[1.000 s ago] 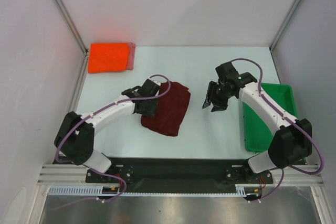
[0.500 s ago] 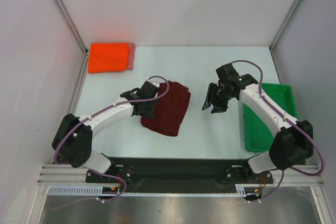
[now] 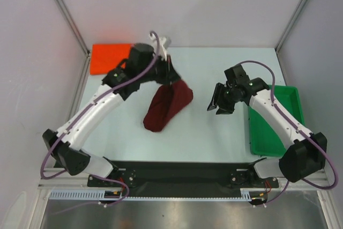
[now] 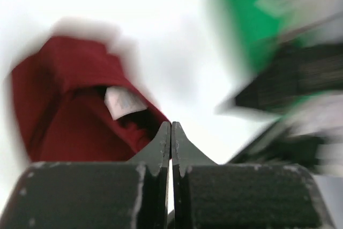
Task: Fold and stack the t-shirts
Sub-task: Flatten the tshirt out
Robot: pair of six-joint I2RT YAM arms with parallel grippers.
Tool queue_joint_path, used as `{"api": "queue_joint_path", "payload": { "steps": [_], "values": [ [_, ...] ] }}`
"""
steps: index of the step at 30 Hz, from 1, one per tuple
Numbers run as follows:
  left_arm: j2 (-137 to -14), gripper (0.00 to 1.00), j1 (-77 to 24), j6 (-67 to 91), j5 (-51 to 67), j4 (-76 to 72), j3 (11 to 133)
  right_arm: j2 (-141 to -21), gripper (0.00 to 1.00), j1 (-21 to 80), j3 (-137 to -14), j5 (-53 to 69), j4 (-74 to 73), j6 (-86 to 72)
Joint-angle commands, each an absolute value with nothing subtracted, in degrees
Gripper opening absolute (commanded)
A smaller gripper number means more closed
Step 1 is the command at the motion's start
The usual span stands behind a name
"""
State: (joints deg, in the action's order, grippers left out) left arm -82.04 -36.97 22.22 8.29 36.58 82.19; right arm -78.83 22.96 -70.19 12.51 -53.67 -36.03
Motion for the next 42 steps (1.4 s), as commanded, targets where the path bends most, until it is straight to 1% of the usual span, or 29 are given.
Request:
{"api": "queue_joint_path", "payload": {
  "steps": [1, 2, 4, 5, 8, 9, 12, 15, 16, 17, 18, 19, 21, 22, 24, 26, 27, 29, 30, 31, 33, 34, 35, 36, 37, 39, 40, 41, 42],
  "values": [
    [-79.2, 0.00, -39.2, 29.0, 23.0, 28.4, 99.7, -74.6, 0.51, 22.9, -72.2, 13.0, -53.6, -37.6],
    [-81.0, 0.00, -40.6, 31.0, 23.9, 26.6, 107.7, -73.7, 0.51, 22.8, -71.9, 13.4, -53.1, -37.9],
    [-83.0, 0.00, -41.5, 33.3, 24.7, 24.8, 115.7, -72.8, 0.51, 22.9, -71.4, 14.6, -52.8, -39.0],
    [-84.3, 0.00, -42.1, 35.6, 24.3, 24.9, 124.2, -72.3, 0.51, 23.2, -71.2, 15.1, -52.7, -39.5],
    [-88.5, 0.00, -42.1, 40.0, 23.9, 26.3, 137.2, -70.1, 0.51, 24.2, -70.4, 15.6, -52.1, -40.9],
    [-88.9, 0.00, -42.1, 40.9, 24.1, 25.8, 138.3, -68.7, 0.51, 25.0, -70.1, 15.1, -52.0, -41.1],
    [-87.5, 0.00, -42.4, 43.6, 24.1, 23.7, 135.1, -65.7, 0.53, 26.2, -69.1, 13.6, -52.3, -42.0],
    [-84.9, 0.00, -43.2, 40.4, 18.9, 29.7, 130.4, -63.3, 0.55, 26.3, -66.7, 13.0, -52.2, -43.2],
    [-83.2, 0.00, -43.2, 38.9, 16.8, 33.8, 129.4, -62.0, 0.56, 26.5, -66.0, 12.9, -52.2, -43.4],
    [-82.2, 0.00, -43.2, 35.0, 14.3, 35.8, 127.2, -61.4, 0.57, 26.5, -64.7, 12.8, -52.3, -43.9],
    [-80.8, 0.00, -43.2, 33.6, 7.2, 37.9, 125.7, -60.8, 0.57, 26.5, -63.8, 12.5, -52.3, -44.0],
    [-79.7, 0.00, -43.2, 32.5, 3.1, 42.8, 124.3, -60.0, 0.59, 26.9, -62.9, 12.3, -52.2, -44.0],
    [-77.6, 0.00, -42.8, 29.9, -3.5, 46.1, 121.4, -59.6, 0.62, 27.4, -59.6, 12.3, -50.7, -44.3],
    [-77.2, 0.00, -42.8, 29.4, -4.5, 48.1, 120.8, -59.9, 0.65, 28.0, -58.6, 12.3, -50.0, -44.5],
    [-75.0, 0.00, -42.8, 29.2, -3.7, 47.7, 118.1, -61.2, 0.71, 29.4, -56.5, 12.0, -48.0, -44.7],
    [-73.0, 0.00, -42.9, 29.0, -2.7, 44.3, 114.9, -63.7, 0.74, 32.3, -56.8, 10.2, -46.7, -44.7],
    [-71.3, 0.00, -42.9, 29.0, -2.7, 43.4, 114.1, -64.4, 0.78, 33.3, -57.1, 9.7, -45.8, -44.4],
    [-71.0, 0.00, -42.9, 28.4, -2.5, 43.4, 114.8, -66.3, 0.80, 36.4, -57.0, 10.5, -41.4, -43.6],
    [-71.5, 0.00, -42.9, 28.3, -2.5, 44.4, 115.7, -66.9, 0.84, 37.4, -57.0, 11.1, -39.6, -43.3],
    [-71.6, 0.00, -42.9, 28.4, -2.3, 45.8, 116.4, -67.6, 0.84, 38.9, -57.1, 11.9, -34.7, -41.9],
    [-71.8, 0.00, -42.9, 28.7, -1.9, 46.3, 117.4, -67.9, 0.86, 44.4, -57.0, 13.4, -29.6, -39.8],
    [-71.6, 0.00, -42.9, 29.2, -1.7, 46.2, 117.3, -68.0, 0.91, 46.6, -57.4, 12.3, -27.4, -38.1],
    [-71.6, 0.00, -42.9, 29.3, -1.5, 46.1, 117.4, -67.9, 0.94, 48.3, -57.3, 9.0, -26.9, -37.6],
    [-71.5, 0.00, -42.9, 29.4, -1.3, 46.0, 117.5, -67.7, 0.96, 51.4, -56.8, 7.8, -25.9, -37.0],
    [-71.5, 0.00, -42.9, 29.8, -1.1, 45.8, 117.6, -67.8, 1.00, 52.4, -54.7, 6.6, -24.9, -36.7],
    [-71.3, 0.01, -42.9, 30.1, -0.5, 45.6, 118.3, -68.5, 1.00, 55.1, -52.7, 3.0, -20.8, -35.6],
    [-71.1, 0.00, -42.9, 30.7, -0.4, 45.8, 119.1, -68.6, 1.00, 56.4, -50.2, 0.3, -16.2, -35.7],
    [-71.0, 0.00, -42.9, 30.9, -0.4, 45.9, 119.4, -68.7, 1.00, 57.5, -48.3, -7.6, -13.1, -36.7],
    [-70.8, 0.00, -42.9, 31.2, -0.4, 45.4, 119.6, -68.6, 0.99, 59.0, -46.1, -10.2, -8.8, -36.9]
  ]
}}
